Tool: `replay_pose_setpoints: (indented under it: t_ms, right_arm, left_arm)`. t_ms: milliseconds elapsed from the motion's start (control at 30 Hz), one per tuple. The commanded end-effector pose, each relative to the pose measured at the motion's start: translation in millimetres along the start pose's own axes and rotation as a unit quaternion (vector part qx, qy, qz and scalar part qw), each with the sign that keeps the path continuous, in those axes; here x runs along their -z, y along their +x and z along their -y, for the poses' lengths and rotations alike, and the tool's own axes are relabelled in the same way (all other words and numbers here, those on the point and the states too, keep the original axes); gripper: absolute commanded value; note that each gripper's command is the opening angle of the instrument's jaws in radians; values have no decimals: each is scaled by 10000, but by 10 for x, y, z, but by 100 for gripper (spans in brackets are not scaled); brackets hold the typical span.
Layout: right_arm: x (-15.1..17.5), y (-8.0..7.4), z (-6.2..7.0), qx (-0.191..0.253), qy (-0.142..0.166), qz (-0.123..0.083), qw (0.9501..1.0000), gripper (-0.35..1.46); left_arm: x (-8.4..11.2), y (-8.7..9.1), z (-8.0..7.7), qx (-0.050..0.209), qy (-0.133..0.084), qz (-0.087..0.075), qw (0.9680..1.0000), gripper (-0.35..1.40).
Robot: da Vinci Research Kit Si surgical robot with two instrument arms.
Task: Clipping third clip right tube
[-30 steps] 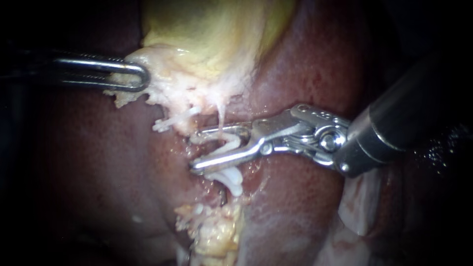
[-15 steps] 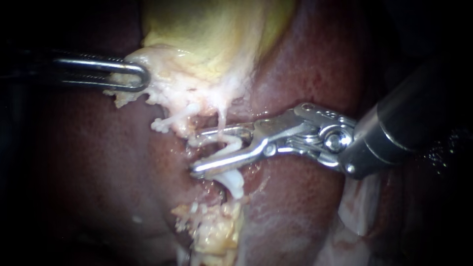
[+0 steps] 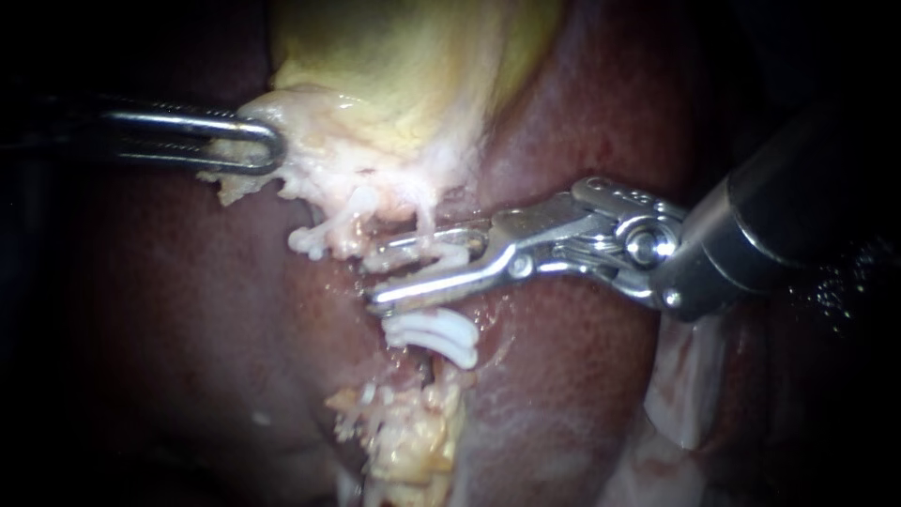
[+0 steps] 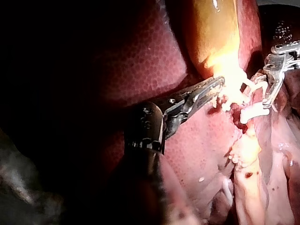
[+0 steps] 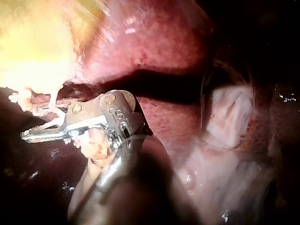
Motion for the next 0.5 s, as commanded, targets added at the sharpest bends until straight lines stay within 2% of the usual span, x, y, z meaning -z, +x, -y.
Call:
replay_pose_setpoints:
  t_ms: [33,100,133,167,200,333,500]
  right_arm:
    - [1,-1,0,-20,2,2,10000,5]
    - [2,-1,0,-167,1,-2,9999,-4]
    - [2,-2,0,-254,-11,-12,9997,-12]
    - [3,-3,1,-370,-10,-14,9993,-29]
    - [4,-4,1,-487,-10,-16,9988,-35]
    - [6,-8,-3,-620,-36,-9,9981,-35]
    - [6,-19,-9,-598,-113,122,9981,-35]
  left_arm:
    - [0,0,1,0,-2,0,10000,-35]
    - [0,0,1,0,-2,0,10000,-35]
    - [0,0,1,0,-2,0,10000,-35]
    - [0,0,1,0,-2,0,10000,-35]
    - [0,0,1,0,-2,0,10000,-35]
    - [0,0,1,0,-2,0,10000,-35]
    - [0,0,1,0,-2,0,10000,-35]
